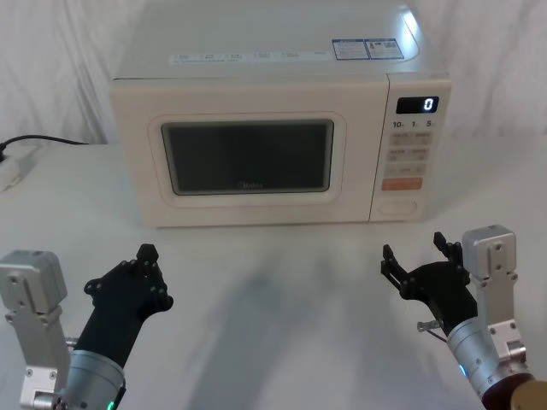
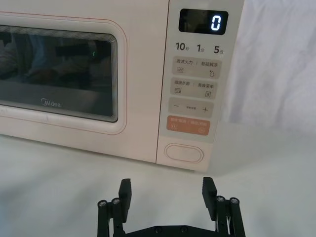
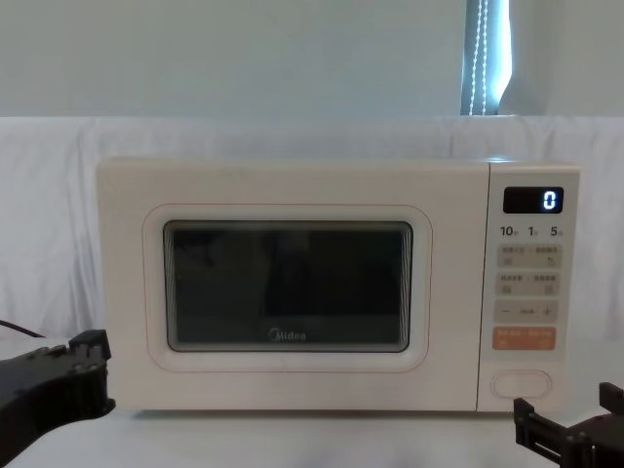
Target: Press the button to open the microwave door with one hand; close the microwave door with the other hand.
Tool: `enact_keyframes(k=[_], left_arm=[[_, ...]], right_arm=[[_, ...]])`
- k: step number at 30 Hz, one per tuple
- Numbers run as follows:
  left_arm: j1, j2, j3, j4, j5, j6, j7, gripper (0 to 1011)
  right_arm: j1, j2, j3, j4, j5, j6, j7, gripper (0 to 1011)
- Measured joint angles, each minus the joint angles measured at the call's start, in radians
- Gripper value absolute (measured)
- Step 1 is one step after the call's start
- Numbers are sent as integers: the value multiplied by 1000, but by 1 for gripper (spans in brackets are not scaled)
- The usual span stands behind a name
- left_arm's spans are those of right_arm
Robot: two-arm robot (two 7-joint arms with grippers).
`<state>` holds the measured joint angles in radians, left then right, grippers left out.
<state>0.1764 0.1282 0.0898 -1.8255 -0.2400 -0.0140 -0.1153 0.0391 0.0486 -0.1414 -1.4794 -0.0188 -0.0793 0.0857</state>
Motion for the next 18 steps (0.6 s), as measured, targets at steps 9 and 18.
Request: enact_keyframes(k=[9,18], left_arm=[[0,0,0,0,0,0,0,0],[0,0,0,0,0,0,0,39]], right_arm=[[0,0,0,0,0,0,0,1002],[0,0,0,0,0,0,0,1002]])
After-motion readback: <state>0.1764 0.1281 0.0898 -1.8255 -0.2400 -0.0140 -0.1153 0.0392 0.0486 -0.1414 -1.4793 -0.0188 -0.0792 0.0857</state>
